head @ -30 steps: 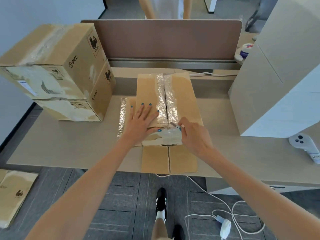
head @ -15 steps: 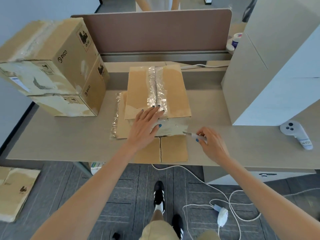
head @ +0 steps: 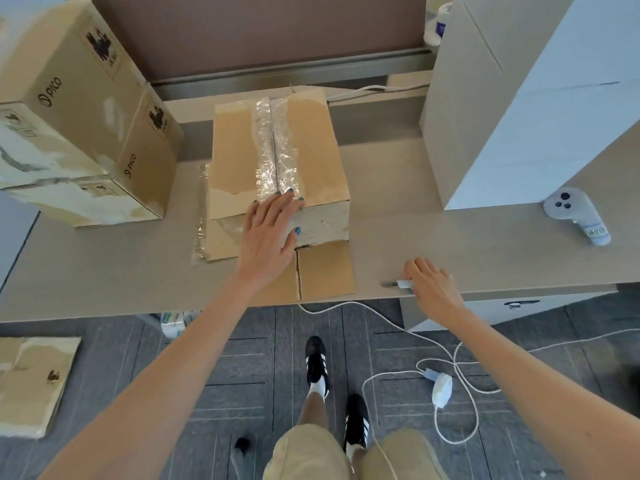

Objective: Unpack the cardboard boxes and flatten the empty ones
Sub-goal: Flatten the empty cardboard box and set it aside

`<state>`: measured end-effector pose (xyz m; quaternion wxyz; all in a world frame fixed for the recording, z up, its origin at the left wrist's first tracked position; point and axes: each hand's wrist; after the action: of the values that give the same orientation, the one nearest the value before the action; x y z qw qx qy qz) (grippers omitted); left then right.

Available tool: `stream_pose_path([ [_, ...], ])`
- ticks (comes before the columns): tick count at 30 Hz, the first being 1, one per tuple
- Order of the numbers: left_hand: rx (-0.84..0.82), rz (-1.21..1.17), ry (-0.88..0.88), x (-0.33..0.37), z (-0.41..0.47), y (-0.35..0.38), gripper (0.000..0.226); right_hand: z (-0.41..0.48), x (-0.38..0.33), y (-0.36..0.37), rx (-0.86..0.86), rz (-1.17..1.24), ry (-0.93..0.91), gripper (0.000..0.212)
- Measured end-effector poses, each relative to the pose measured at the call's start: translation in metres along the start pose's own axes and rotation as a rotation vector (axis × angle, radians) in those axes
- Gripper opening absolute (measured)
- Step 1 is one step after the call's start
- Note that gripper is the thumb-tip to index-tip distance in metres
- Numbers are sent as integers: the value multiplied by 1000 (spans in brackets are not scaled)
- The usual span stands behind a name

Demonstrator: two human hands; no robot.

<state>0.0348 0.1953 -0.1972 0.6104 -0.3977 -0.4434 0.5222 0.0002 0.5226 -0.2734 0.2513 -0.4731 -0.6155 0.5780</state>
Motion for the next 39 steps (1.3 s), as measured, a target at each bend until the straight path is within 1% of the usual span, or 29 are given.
stream_pose_path([
  [6, -17, -2, -7, 2, 1, 1, 51, 2, 2, -1, 48, 17, -9, 26],
  [9, -25, -24, -8, 2, 1, -4, 49, 4, -6, -9, 88, 87, -20, 28],
  [14, -23, -57, -42, 1, 4, -14, 49, 29, -45, -49, 252, 252, -94, 26],
  [18, -21, -25, -87, -10, 9, -23, 46, 50, -83, -83, 361, 283, -154, 34],
  [21, -82, -2, -178, -23, 12, -31, 46, 64, -104, -97, 409, 256, -180, 39],
  [24, -163, 42, -260, -36, 16, -36, 56, 73, -118, -101, 434, 237, -205, 40],
  [27, -262, 66, -302, -50, 22, -40, 66, 79, -128, -101, 428, 201, -242, 41],
  [30, -334, 89, -275, -62, 27, -42, 68, 83, -132, -99, 368, 155, -284, 46],
  [33, -389, 149, -180, -73, 35, -44, 65, 86, -133, -97, 318, 141, -291, 52],
  [36, -452, 372, -16, -82, 43, -48, 69, 87, -134, -96, 321, 163, -278, 50],
  [39, -472, 492, 66, -83, 45, -55, 65, 88, -138, -95, 335, 180, -255, 46],
])
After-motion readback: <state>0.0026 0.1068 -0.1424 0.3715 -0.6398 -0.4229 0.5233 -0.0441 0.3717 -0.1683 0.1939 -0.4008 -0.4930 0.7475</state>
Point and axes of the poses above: each hand's wrist, its own z-axis towards the middle knuckle, its own y-axis out of the palm, x = y × z, and after that the axes turned 4 degrees about z, right-handed
